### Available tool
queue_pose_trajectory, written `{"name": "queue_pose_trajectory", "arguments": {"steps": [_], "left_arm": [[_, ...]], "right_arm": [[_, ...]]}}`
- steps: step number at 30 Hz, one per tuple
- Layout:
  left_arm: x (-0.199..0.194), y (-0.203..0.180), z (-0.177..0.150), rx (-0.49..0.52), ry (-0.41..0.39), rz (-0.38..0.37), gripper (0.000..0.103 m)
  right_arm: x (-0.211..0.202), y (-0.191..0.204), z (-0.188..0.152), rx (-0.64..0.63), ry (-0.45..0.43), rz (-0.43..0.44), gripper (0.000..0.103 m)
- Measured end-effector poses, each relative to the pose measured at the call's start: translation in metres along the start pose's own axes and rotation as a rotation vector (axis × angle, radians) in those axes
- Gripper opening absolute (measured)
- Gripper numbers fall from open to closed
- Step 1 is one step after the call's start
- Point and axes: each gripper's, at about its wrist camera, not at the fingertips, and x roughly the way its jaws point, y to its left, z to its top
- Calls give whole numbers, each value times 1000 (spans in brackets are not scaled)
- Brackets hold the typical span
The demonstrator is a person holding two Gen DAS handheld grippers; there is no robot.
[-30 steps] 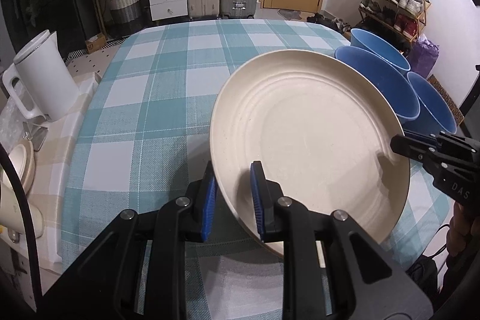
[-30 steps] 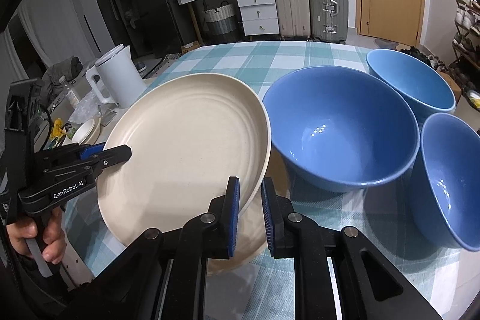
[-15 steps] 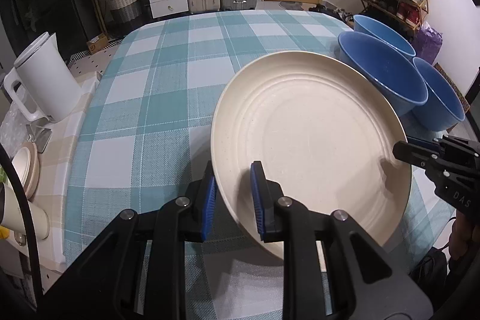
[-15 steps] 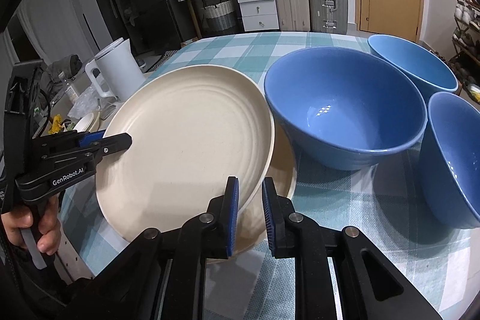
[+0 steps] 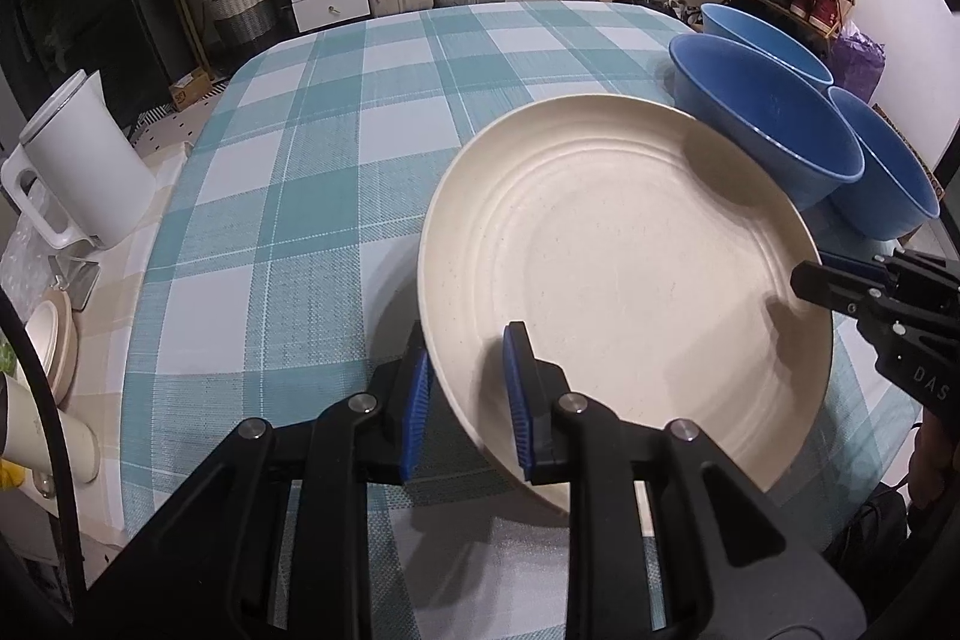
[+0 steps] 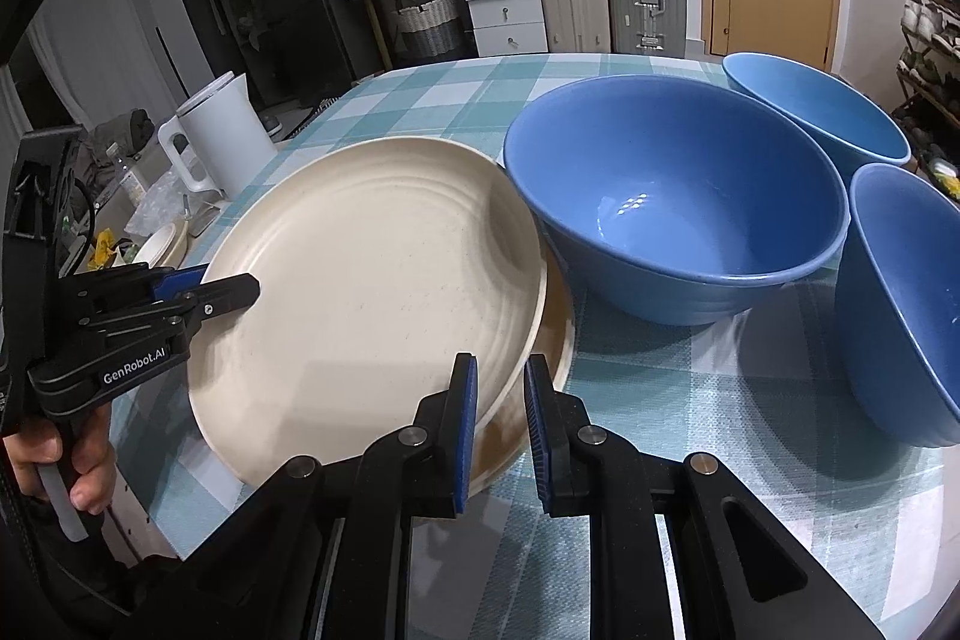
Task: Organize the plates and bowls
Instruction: 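Lower the cream plate onto the stack and open the right gripper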
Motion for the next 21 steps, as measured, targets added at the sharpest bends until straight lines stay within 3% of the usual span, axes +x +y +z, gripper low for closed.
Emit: {"name": "queue_pose_trajectory", "arguments": {"steps": [21], "left_arm": [[17, -16, -6, 81, 29, 69, 24]], "right_arm": [[5, 2, -3, -37, 14, -57, 17]]}}
